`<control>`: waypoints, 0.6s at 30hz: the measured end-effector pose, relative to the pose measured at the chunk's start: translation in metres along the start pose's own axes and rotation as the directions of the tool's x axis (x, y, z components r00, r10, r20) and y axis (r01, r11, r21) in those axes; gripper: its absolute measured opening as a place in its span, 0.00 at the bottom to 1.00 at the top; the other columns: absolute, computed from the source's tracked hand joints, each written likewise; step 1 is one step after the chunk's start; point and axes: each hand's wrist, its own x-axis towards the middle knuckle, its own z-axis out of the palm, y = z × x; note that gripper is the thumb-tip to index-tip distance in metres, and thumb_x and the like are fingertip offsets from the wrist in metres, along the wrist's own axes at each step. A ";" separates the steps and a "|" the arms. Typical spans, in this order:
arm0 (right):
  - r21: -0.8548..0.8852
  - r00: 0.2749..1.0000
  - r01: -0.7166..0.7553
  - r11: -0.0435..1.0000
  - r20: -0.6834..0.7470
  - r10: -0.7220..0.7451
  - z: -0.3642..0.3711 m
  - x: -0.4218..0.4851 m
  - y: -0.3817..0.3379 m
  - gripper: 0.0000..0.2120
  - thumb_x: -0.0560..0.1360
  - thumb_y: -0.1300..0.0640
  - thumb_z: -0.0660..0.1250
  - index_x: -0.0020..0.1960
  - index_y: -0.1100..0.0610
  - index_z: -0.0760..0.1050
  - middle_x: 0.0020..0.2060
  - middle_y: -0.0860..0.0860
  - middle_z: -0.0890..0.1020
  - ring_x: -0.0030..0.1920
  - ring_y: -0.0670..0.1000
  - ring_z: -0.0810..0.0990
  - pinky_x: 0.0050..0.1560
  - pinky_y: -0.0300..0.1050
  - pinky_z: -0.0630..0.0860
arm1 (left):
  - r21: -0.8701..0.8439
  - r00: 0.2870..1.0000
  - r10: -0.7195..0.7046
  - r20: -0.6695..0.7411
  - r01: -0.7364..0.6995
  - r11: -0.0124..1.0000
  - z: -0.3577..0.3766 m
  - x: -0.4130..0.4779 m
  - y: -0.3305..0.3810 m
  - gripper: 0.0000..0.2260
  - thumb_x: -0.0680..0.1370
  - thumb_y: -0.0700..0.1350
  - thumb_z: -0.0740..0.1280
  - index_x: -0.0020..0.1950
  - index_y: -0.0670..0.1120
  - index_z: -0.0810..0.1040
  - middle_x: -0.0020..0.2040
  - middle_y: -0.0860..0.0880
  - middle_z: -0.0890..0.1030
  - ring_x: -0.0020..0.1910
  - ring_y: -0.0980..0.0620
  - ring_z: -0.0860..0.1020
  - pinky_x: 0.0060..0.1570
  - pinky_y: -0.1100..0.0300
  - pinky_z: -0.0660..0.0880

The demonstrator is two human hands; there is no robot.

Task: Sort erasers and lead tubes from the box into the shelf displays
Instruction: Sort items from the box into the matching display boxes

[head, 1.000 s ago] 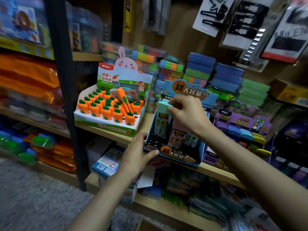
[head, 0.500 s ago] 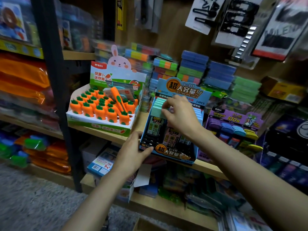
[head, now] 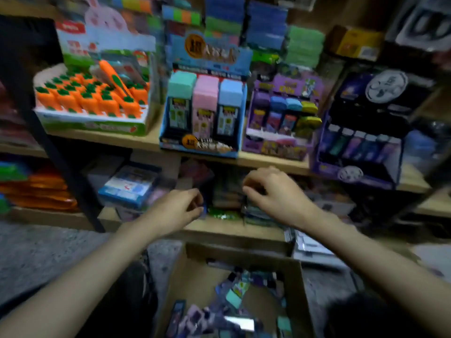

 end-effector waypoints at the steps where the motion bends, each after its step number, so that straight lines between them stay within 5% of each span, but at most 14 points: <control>1: 0.017 0.997 -0.054 0.998 0.052 0.053 0.017 -0.021 0.009 0.08 0.77 0.53 0.62 0.49 0.55 0.78 0.46 0.54 0.81 0.51 0.57 0.76 0.51 0.52 0.72 | 0.017 0.999 0.010 0.052 -0.011 1.000 0.021 -0.003 0.000 0.06 0.78 0.50 0.64 0.50 0.48 0.72 0.44 0.51 0.76 0.47 0.50 0.77 0.45 0.55 0.73; 6: 0.098 0.911 -0.364 0.926 0.242 0.333 0.103 -0.108 0.061 0.07 0.76 0.54 0.62 0.46 0.56 0.77 0.46 0.56 0.82 0.49 0.58 0.78 0.45 0.47 0.71 | -0.258 0.966 -0.118 0.229 0.177 0.950 0.144 -0.028 -0.003 0.04 0.77 0.41 0.66 0.43 0.47 0.73 0.40 0.48 0.76 0.42 0.48 0.76 0.41 0.58 0.68; 10: 0.101 0.748 -0.590 0.801 0.443 0.495 0.164 -0.163 0.097 0.09 0.78 0.56 0.60 0.48 0.58 0.77 0.47 0.58 0.82 0.50 0.59 0.80 0.48 0.48 0.74 | -0.362 0.910 -0.247 0.333 0.365 0.858 0.236 -0.067 -0.009 0.12 0.75 0.36 0.67 0.36 0.50 0.69 0.36 0.47 0.75 0.42 0.47 0.76 0.40 0.58 0.67; 12: 0.090 0.686 -0.629 0.772 0.531 0.498 0.191 -0.185 0.108 0.10 0.78 0.56 0.59 0.50 0.60 0.76 0.48 0.59 0.82 0.50 0.60 0.80 0.48 0.50 0.74 | -0.305 0.878 -0.307 0.367 0.425 0.852 0.267 -0.087 -0.016 0.03 0.73 0.37 0.69 0.44 0.42 0.76 0.44 0.40 0.77 0.48 0.42 0.77 0.46 0.56 0.69; 15: 0.073 0.622 -0.643 0.762 0.630 0.465 0.227 -0.209 0.114 0.11 0.77 0.58 0.62 0.57 0.60 0.75 0.54 0.60 0.80 0.55 0.59 0.78 0.52 0.50 0.73 | -0.150 0.863 -0.337 0.377 0.416 0.897 0.287 -0.103 -0.034 0.17 0.72 0.47 0.73 0.55 0.39 0.75 0.55 0.41 0.74 0.55 0.41 0.74 0.50 0.58 0.64; 18: 0.028 0.561 -0.626 0.779 0.710 0.425 0.262 -0.228 0.113 0.28 0.74 0.56 0.68 0.70 0.59 0.63 0.66 0.61 0.70 0.64 0.60 0.71 0.62 0.51 0.69 | 0.076 0.837 -0.366 0.406 0.368 0.927 0.294 -0.108 -0.055 0.31 0.70 0.58 0.71 0.67 0.45 0.67 0.66 0.45 0.67 0.65 0.45 0.68 0.61 0.57 0.64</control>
